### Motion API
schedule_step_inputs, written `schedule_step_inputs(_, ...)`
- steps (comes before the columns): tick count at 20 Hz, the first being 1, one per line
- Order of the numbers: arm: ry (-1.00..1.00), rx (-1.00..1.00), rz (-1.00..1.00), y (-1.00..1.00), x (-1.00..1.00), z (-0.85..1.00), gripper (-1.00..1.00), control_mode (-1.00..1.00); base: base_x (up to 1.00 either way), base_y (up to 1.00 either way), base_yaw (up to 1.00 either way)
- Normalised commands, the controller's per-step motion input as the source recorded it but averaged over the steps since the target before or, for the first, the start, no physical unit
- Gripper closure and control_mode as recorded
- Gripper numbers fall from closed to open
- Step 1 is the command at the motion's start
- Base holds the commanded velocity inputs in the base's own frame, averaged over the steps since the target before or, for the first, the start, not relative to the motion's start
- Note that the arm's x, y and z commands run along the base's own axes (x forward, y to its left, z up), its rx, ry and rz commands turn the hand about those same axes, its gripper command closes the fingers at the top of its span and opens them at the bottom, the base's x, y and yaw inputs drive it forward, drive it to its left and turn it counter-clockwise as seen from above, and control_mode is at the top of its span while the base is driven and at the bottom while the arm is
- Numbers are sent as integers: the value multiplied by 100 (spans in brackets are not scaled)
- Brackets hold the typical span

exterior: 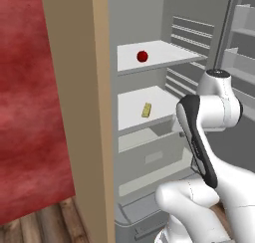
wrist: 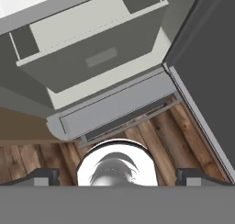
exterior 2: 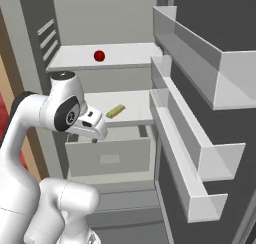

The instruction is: Retrieve the butter from the fridge and place it on a plate on the dining table. Then retrieve the butter knife by the fridge and place it near the plate.

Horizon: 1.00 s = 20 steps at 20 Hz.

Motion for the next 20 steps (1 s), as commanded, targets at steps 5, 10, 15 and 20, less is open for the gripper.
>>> schedule_step_inputs(5,0,0,0,0,0,0,-100,100,19,-25,5)
schedule_step_inputs(10,0,0,0,0,0,0,-100,100,0,0,1)
schedule_step_inputs(15,-2,0,-1,0,1,-1,-100,-100,0,0,0)
schedule_step_inputs(20,-21,0,-22,14,50,-7,-100,-100,0,0,0)
